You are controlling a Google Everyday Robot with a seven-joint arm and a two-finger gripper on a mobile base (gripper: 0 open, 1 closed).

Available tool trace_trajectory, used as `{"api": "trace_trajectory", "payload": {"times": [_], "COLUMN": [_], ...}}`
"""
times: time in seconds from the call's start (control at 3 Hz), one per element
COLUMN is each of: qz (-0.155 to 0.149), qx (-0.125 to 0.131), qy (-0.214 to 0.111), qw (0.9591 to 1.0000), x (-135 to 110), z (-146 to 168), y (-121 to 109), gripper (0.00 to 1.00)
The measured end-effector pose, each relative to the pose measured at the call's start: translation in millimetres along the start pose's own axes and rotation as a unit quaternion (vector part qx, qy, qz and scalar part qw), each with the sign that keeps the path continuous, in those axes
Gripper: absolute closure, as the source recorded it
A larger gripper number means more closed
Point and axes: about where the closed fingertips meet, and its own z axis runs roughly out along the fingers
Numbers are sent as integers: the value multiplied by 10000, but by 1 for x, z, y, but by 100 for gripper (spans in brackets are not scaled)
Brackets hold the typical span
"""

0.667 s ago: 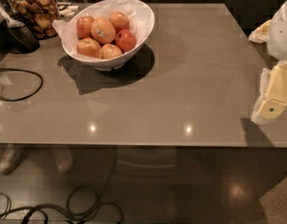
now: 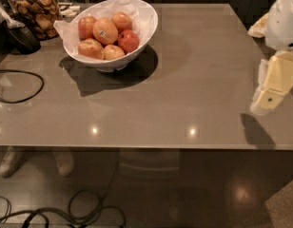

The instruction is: Pick apple from white bowl

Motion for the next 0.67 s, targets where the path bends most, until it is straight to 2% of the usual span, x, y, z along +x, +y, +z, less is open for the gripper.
{"api": "trace_trajectory", "payload": {"times": [0.33, 0.67], "qz": [-68, -195], "qx": [61, 251], "qy": [22, -55], "qw": [10000, 9995], "x": [-15, -13], "z": [-3, -12], "y": [-13, -2], "gripper": [0, 0]}}
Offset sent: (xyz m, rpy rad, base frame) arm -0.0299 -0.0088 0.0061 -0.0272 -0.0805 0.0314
